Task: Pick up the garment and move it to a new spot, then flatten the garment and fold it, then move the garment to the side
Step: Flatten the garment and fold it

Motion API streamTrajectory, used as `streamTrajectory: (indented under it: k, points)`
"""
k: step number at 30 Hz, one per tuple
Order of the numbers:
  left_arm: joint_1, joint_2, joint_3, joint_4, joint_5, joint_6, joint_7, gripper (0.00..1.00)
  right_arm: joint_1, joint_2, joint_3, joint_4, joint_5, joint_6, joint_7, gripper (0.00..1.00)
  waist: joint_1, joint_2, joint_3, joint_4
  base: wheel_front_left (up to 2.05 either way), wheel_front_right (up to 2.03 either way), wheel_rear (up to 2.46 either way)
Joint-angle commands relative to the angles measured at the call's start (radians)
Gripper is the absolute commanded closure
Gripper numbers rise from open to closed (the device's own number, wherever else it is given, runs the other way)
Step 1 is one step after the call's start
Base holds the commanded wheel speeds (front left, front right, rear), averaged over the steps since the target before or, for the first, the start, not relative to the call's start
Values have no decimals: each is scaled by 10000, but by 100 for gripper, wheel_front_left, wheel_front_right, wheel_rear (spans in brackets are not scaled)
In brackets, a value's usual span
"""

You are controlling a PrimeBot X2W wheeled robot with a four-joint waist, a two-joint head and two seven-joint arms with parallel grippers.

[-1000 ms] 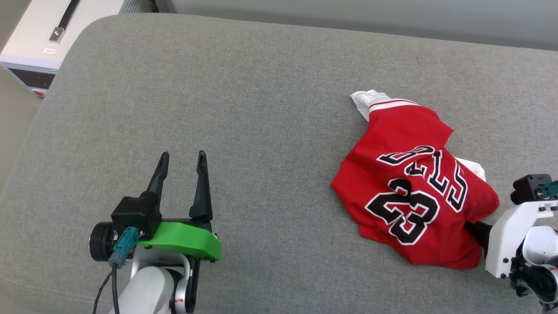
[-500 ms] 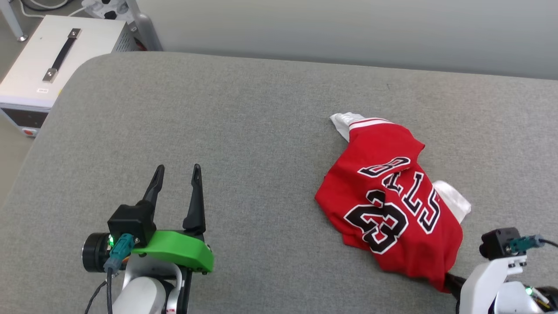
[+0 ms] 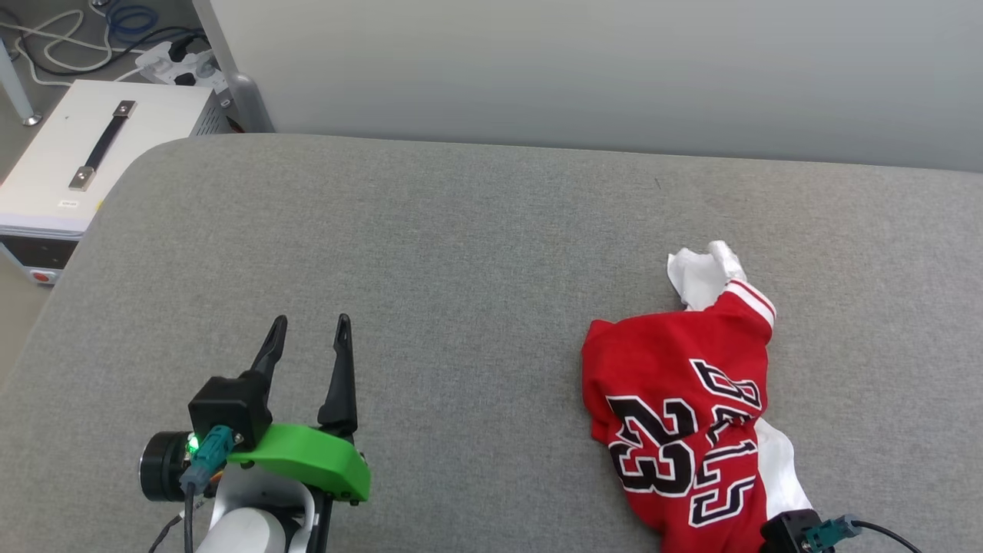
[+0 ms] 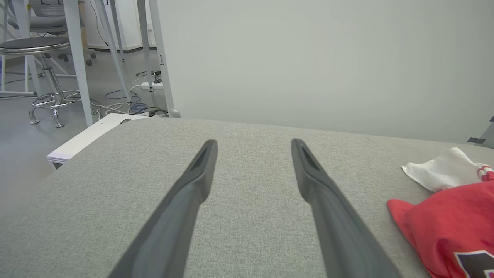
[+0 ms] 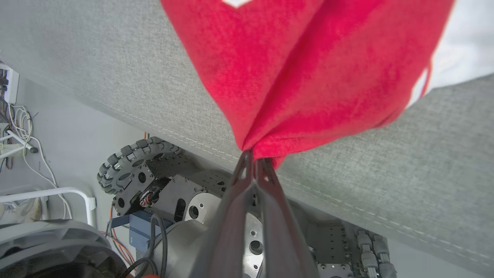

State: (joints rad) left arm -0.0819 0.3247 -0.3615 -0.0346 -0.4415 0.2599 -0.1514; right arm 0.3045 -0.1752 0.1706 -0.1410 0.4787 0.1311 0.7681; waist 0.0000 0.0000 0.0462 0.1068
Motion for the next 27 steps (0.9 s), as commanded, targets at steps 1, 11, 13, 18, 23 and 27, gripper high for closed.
streamTrajectory:
  k: [1, 11, 13, 18, 23, 27]
  points:
    - [126, 97, -22, -30, -79, 61, 35, 0, -1, 85, -13, 62, -22, -4, -235, 99, 0, 0, -31, 10, 0, 0, 0]
    - [339, 193, 22, -107, -159, 190, 93, 0, -491, 292, -660, -557, -720, -4, -2300, 0, 0, 0, -164, -33, 0, 0, 0]
    - [372, 207, 30, -119, -172, 215, 99, 0, -587, 351, -770, -794, -844, -4, -2673, 0, 0, 0, -200, -61, 0, 0, 0]
    - [411, 256, 49, -150, -194, 263, 119, 0, -918, 535, -1066, -1354, -1212, -4, -3839, 0, 0, 0, -278, -121, 0, 0, 0]
    - [422, 300, 57, -197, -195, 311, 136, 0, -1206, 803, -1435, -1635, -1556, -4, -4823, 0, 0, 0, -321, -151, 0, 0, 0]
    - [429, 317, 62, -246, -205, 356, 148, 0, -1335, 918, -1805, -1719, -1805, -4, -5174, 0, 0, 0, -312, -165, 0, 0, 0]
